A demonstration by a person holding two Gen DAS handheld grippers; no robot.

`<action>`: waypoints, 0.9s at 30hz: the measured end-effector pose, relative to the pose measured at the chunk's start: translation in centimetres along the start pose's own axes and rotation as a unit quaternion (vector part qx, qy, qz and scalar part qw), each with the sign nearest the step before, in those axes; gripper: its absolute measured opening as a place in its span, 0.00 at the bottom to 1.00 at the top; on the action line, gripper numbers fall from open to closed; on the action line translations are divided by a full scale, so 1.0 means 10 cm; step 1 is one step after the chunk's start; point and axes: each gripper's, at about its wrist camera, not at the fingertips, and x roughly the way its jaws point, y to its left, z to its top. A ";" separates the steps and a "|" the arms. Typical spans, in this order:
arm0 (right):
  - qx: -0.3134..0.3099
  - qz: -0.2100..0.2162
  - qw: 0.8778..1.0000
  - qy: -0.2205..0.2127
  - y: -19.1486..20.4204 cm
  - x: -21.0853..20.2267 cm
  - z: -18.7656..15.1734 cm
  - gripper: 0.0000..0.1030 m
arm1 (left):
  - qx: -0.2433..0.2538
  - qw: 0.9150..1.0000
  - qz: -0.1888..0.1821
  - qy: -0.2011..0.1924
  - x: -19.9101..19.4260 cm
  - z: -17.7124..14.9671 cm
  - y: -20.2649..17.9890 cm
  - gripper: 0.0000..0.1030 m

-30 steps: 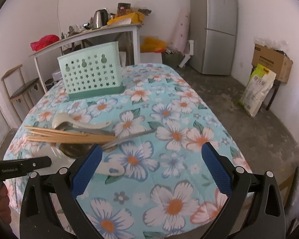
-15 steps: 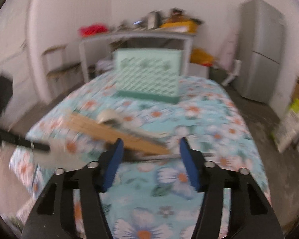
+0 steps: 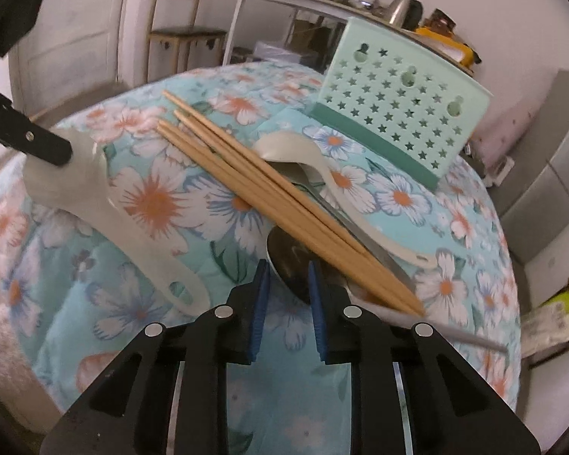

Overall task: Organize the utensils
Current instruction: 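Grasp the metal spoon beside the chopsticks with the right tool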

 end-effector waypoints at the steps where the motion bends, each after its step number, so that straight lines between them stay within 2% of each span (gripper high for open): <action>1: -0.006 -0.004 1.000 0.000 0.01 0.01 0.01 0.13 | 0.000 1.000 0.001 -0.001 0.00 0.00 0.00 0.12; 4: -0.017 -0.002 1.000 0.004 0.00 -0.05 0.02 0.08 | 0.001 1.000 0.010 -0.010 -0.02 0.01 -0.01 0.12; 6: -0.014 0.020 1.000 0.010 -0.05 -0.10 0.04 0.07 | 0.001 1.000 0.016 -0.016 -0.03 0.02 -0.02 0.12; 13: 0.004 0.142 0.989 0.027 -0.40 -0.28 0.18 0.04 | -0.012 0.999 0.034 -0.034 -0.01 0.05 0.00 0.12; 14: 0.011 0.166 0.986 0.027 -0.48 -0.32 0.21 0.04 | -0.014 0.998 0.039 -0.039 0.00 0.05 0.00 0.12; 20: 0.064 0.249 0.966 0.015 -0.83 -0.44 0.39 0.02 | -0.019 0.995 0.063 -0.076 -0.02 0.06 -0.01 0.10; 24: 0.116 0.285 0.951 0.000 -1.11 -0.45 0.50 0.01 | -0.008 0.992 0.079 -0.101 -0.11 0.05 -0.09 0.09; 27: 0.182 0.316 0.931 -0.024 -1.39 -0.45 0.54 0.01 | 0.006 0.989 0.093 -0.112 -0.16 0.04 -0.20 0.09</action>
